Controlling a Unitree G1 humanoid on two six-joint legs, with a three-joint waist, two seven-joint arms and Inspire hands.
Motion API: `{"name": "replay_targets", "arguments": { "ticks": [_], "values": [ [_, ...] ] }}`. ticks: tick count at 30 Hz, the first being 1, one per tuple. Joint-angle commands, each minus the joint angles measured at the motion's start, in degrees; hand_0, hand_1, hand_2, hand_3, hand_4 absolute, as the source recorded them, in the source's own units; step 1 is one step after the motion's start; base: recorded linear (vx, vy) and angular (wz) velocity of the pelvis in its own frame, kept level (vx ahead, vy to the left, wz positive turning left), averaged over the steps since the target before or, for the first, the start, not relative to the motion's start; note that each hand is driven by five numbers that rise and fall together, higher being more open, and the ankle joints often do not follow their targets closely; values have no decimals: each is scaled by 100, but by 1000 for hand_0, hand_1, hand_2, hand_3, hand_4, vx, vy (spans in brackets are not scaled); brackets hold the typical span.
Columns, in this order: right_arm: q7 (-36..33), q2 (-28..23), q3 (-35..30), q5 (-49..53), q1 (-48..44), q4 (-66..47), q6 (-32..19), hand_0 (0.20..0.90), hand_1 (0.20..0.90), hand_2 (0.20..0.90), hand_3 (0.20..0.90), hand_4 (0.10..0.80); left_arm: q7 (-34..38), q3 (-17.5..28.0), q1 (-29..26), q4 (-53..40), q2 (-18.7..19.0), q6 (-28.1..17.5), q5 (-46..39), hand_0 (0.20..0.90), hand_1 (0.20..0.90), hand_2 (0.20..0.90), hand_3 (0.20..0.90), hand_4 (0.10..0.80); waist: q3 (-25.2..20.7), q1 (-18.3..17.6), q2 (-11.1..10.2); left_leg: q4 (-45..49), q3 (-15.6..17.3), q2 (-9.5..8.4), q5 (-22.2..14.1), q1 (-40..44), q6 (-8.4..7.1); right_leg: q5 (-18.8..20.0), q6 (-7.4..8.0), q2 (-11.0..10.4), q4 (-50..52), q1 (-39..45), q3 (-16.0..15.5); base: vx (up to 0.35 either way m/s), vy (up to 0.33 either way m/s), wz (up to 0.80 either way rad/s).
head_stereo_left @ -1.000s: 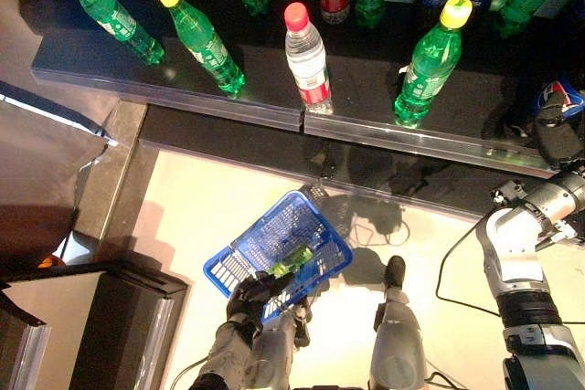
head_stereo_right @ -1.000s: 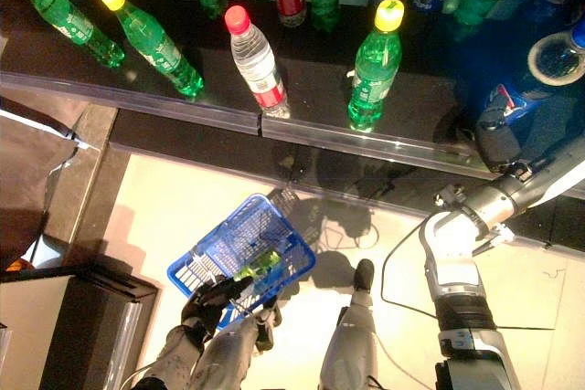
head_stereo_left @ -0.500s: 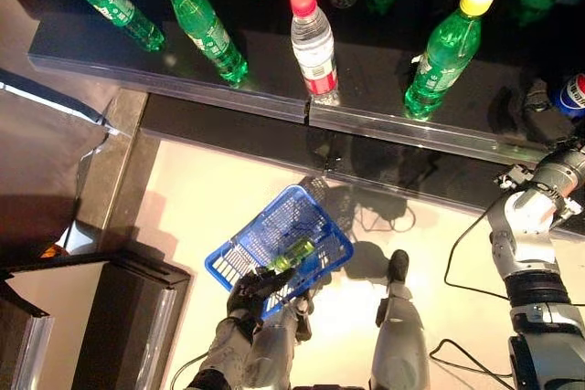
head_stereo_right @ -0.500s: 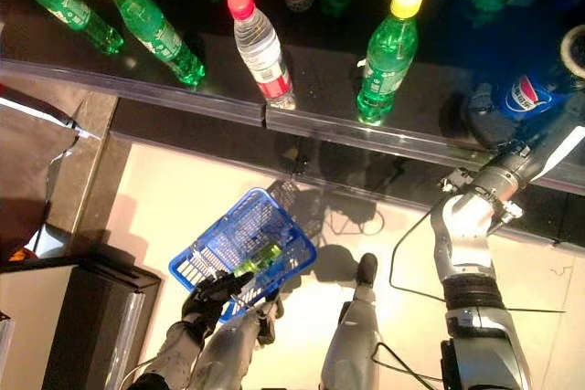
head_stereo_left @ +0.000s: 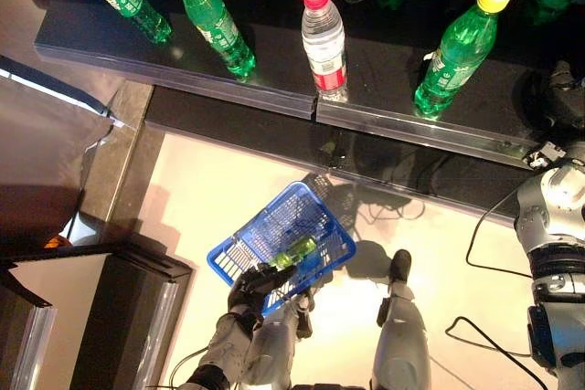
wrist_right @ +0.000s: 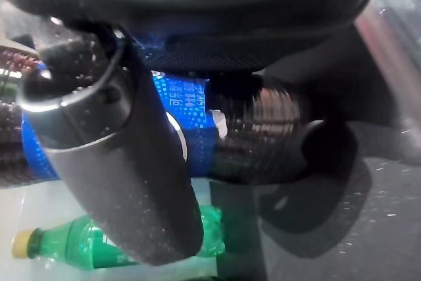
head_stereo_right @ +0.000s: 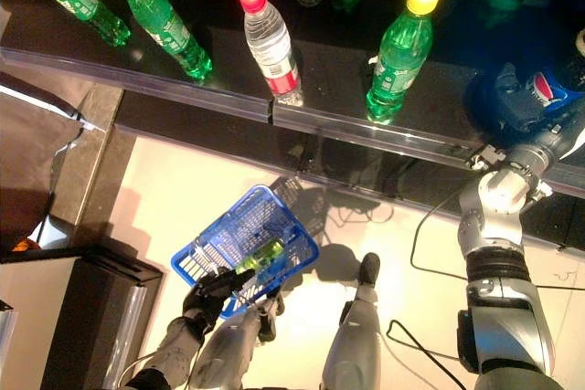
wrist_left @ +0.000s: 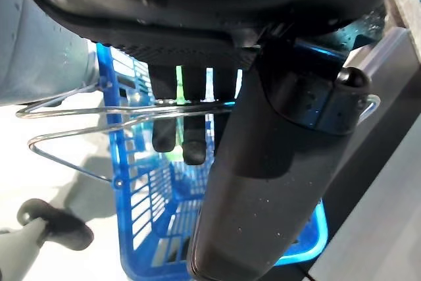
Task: Pick up the drink and place into the basket.
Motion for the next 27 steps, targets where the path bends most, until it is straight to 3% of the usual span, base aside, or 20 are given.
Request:
{"name": "replay_targets", "arguments": {
  "ticks": [1, 15, 27],
  "values": [
    [143, -842, 140, -1, -774, -74, -463, 300, 300, 300, 200, 100, -207, -71, 333, -560, 847, -467, -264, 300, 300, 300, 200, 100, -395, 163, -77, 566, -135, 185, -70, -242, -86, -486, -34, -304, 1080, -378, -215, -39, -10, 0],
    [298, -713, -7, -13, -419, -320, -468, 300, 300, 300, 200, 100, -329, 40, 349, -650, 804, -627, -512, 300, 300, 300, 200, 100, -525, 86, -122, 308, -33, 186, -20, -3, -61, -493, -59, -202, 902, -184, -230, -17, 4, 1],
    [314, -14, -503, -265, 1112, -1764, -791, 300, 300, 300, 200, 100, -267, 632, 640, -935, 866, -740, -488, 300, 300, 300, 200, 100, -985, 12, -465, -77, 125, 319, 2, 619, -58, -456, -30, -61, 430, 597, -396, 31, -11, 5]
  ]
}}
